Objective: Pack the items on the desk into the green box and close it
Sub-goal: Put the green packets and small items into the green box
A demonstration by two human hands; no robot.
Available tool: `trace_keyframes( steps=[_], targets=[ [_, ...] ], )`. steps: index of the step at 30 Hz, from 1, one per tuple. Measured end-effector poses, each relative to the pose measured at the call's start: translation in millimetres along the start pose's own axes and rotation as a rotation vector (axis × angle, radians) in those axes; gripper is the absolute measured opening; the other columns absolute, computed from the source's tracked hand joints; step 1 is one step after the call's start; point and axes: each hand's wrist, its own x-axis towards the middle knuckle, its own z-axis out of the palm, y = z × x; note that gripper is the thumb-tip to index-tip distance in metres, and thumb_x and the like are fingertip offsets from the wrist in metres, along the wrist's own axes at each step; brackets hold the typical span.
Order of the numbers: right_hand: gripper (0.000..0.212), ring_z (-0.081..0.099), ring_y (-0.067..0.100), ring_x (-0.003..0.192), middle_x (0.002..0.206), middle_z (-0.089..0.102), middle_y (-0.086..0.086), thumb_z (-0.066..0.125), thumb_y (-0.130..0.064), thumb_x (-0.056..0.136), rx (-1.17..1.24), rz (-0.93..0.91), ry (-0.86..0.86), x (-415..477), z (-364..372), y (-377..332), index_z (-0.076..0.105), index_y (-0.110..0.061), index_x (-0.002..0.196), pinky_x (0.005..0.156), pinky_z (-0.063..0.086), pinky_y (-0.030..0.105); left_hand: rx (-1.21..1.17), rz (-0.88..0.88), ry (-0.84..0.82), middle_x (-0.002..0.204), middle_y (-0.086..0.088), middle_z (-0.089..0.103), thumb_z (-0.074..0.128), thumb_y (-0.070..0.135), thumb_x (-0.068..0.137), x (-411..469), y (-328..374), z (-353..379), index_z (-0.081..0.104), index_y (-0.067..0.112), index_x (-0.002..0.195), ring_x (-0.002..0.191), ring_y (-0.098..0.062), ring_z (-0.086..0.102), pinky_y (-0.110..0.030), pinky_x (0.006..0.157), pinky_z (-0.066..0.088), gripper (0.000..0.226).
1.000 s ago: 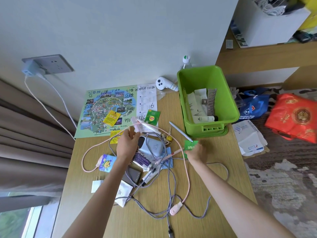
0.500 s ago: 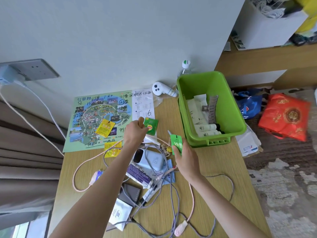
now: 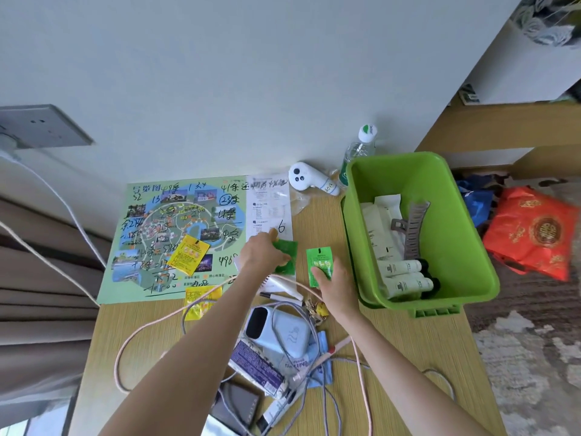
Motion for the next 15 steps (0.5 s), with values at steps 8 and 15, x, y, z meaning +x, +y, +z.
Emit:
trace_keyframes(
  steps=[8, 15],
  targets=[
    [0.041, 0.058, 0.031, 0.109, 0.125, 0.059, 0.012, 0.039, -0.027, 0.103, 0.027, -0.111, -0.078, 14.5, 25.7, -46.1, 0.039, -0.003, 0.136, 0.093, 0.048, 0.048, -0.532, 0.051, 0.130, 0.072, -0.007, 0.057, 0.074, 0.023, 0.081, -4.1, -39.9, -61.8, 0.046, 0.010, 0.073, 0.062, -0.020, 0.054, -0.035, 0.057, 0.046, 0.031],
    [0.020, 0.055, 0.021, 0.081, 0.090, 0.059, 0.004, 0.059, -0.025, 0.095, -0.157, -0.365, -0.192, 21.1, 83.1, -103.6, 0.057, -0.006, 0.100, 0.067, 0.041, 0.034, -0.598, -0.120, 0.294, 0.078, -0.010, 0.062, 0.075, 0.019, 0.082, -23.5, -144.2, -99.1, 0.052, 0.008, 0.078, 0.071, -0.030, 0.062, -0.041, 0.062, 0.054, 0.026]
  ],
)
